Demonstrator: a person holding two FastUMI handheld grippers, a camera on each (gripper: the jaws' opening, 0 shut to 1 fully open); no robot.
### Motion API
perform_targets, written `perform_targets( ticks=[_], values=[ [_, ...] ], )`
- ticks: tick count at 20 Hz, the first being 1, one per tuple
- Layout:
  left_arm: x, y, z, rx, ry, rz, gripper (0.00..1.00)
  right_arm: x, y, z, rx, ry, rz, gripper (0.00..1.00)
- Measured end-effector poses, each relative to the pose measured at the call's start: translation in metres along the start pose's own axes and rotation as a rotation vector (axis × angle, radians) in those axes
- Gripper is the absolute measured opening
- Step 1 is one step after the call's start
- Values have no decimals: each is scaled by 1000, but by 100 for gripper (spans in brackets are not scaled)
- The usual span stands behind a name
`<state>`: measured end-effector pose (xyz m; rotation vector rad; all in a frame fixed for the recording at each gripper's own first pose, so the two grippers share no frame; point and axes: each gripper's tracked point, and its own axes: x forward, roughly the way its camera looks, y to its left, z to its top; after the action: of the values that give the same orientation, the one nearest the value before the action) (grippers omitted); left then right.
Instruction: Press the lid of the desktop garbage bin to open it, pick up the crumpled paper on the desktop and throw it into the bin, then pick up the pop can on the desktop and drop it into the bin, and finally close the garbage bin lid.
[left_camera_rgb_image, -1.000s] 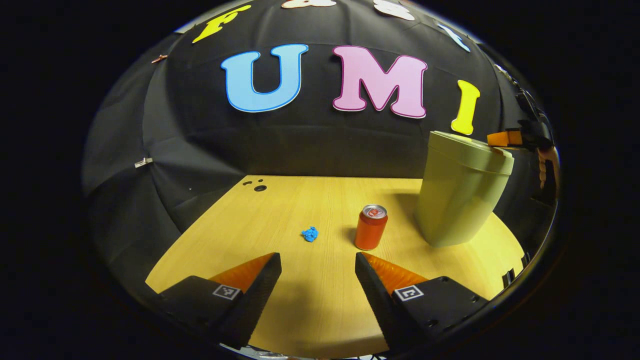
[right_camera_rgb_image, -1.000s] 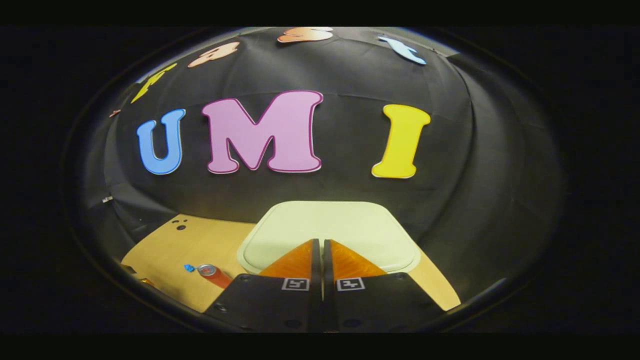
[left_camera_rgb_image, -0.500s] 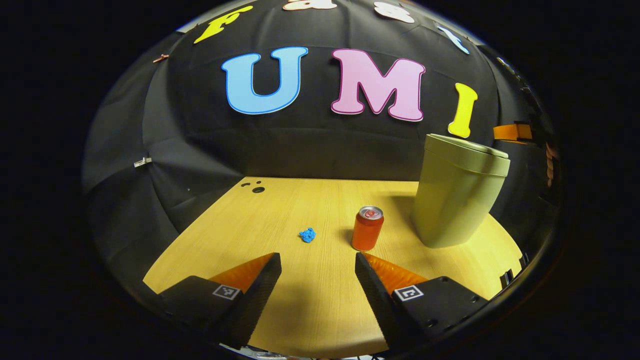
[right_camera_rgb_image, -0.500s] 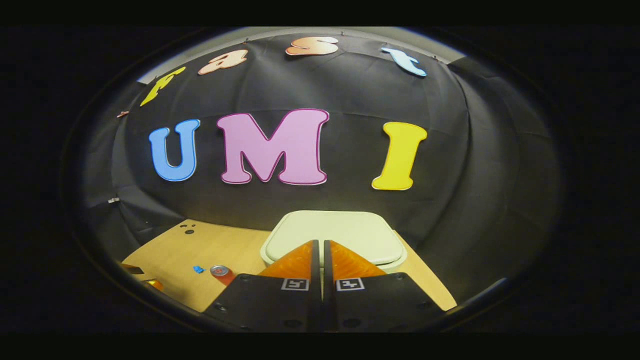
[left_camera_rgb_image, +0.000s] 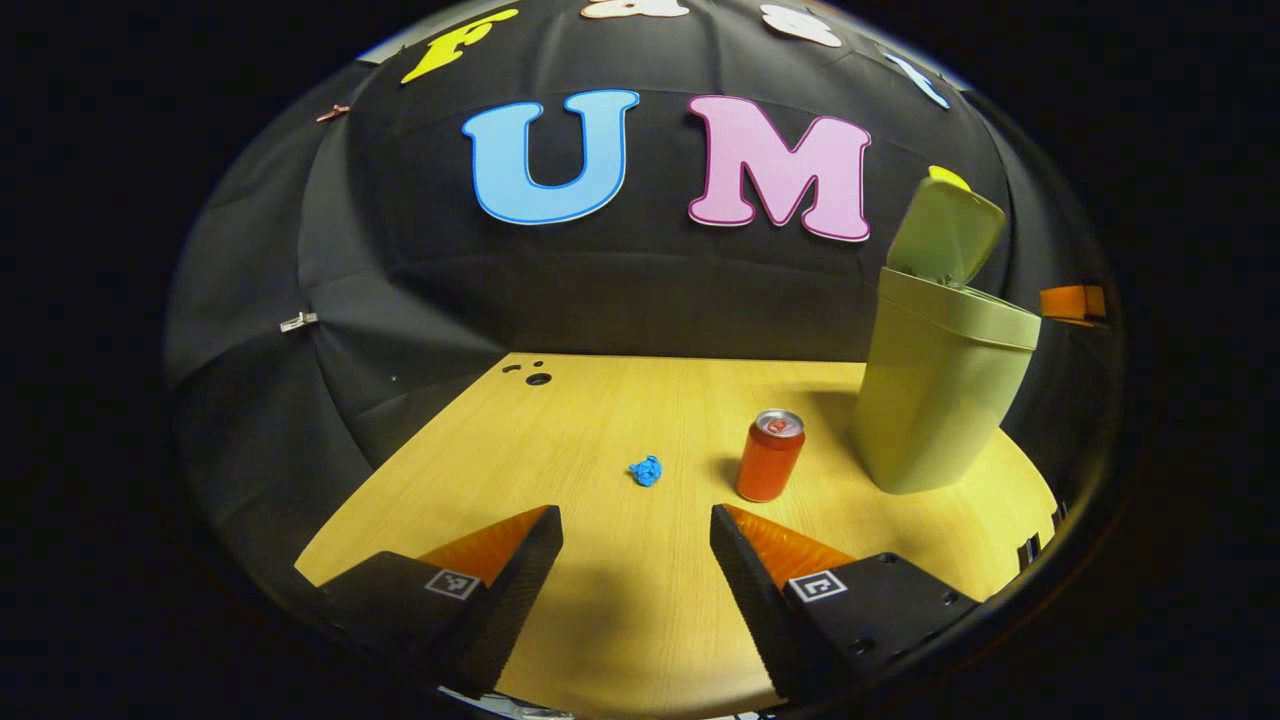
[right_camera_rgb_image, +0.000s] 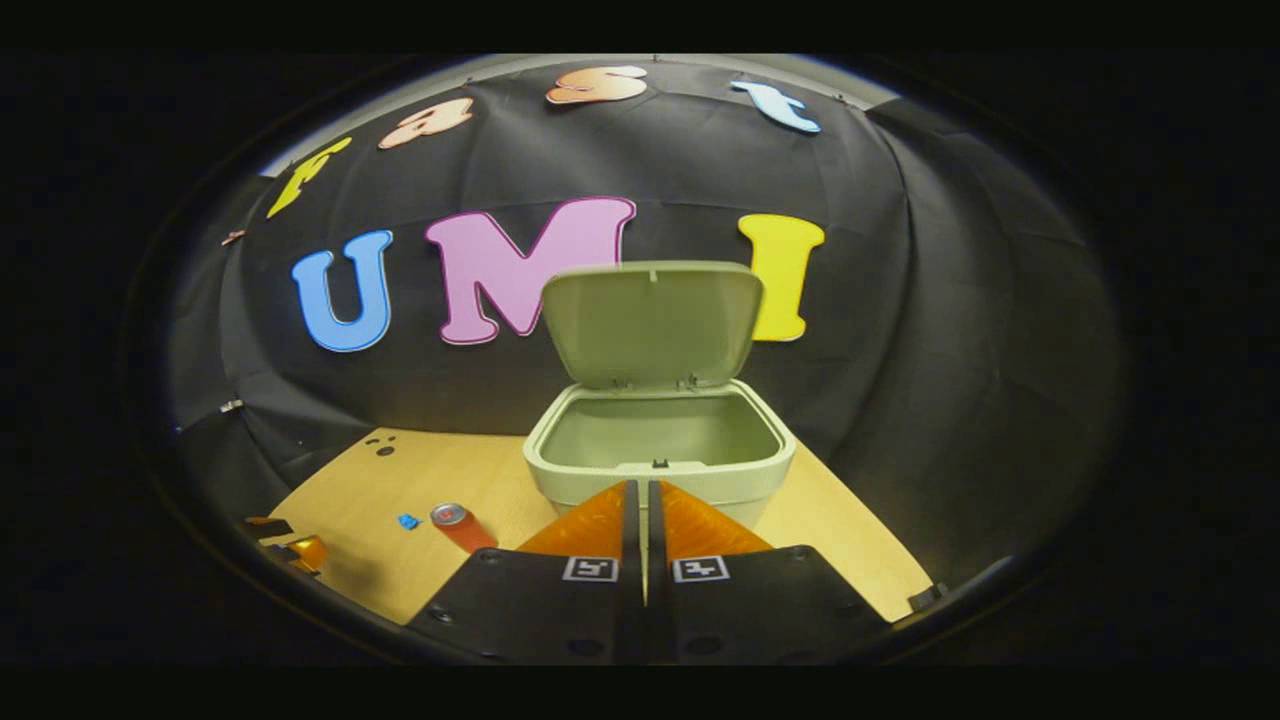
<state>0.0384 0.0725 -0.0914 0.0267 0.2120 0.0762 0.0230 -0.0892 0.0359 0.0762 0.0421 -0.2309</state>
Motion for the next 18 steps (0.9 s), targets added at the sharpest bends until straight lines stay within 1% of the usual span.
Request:
perform_targets(
  ticks=[1,2,4,5,6,9,10,11,12,14,18],
  values=[
    [3,3,0,2,-1,4,96,-1,0,-4,5,6,-1,1],
    [5,5,2,4,-3,7,96,-1,0,-5,11,12,-3,5],
    [13,8,6,10,-7,9,96,0,2,-17,24,41,-10,6],
    [18,8,6,14,-6,7,96,-1,5,-24,32,56,-6,1],
    [24,8,7,15,-6,1,96,0,7,-29,41,68,-1,11],
    [43,1,12,51,-7,-31,96,-1,18,-45,60,108,38,55],
    [52,-1,14,70,-9,-41,96,-3,22,-50,64,122,53,74],
    [61,-3,14,78,-8,-55,96,-5,24,-56,63,139,65,75],
    [70,-8,13,70,-3,-78,96,-6,25,-61,54,150,65,79],
    [89,-13,13,41,0,-108,96,-8,18,-64,29,155,43,100],
    [133,-7,1,25,52,-96,95,-13,13,-76,2,187,39,99]
  ],
)
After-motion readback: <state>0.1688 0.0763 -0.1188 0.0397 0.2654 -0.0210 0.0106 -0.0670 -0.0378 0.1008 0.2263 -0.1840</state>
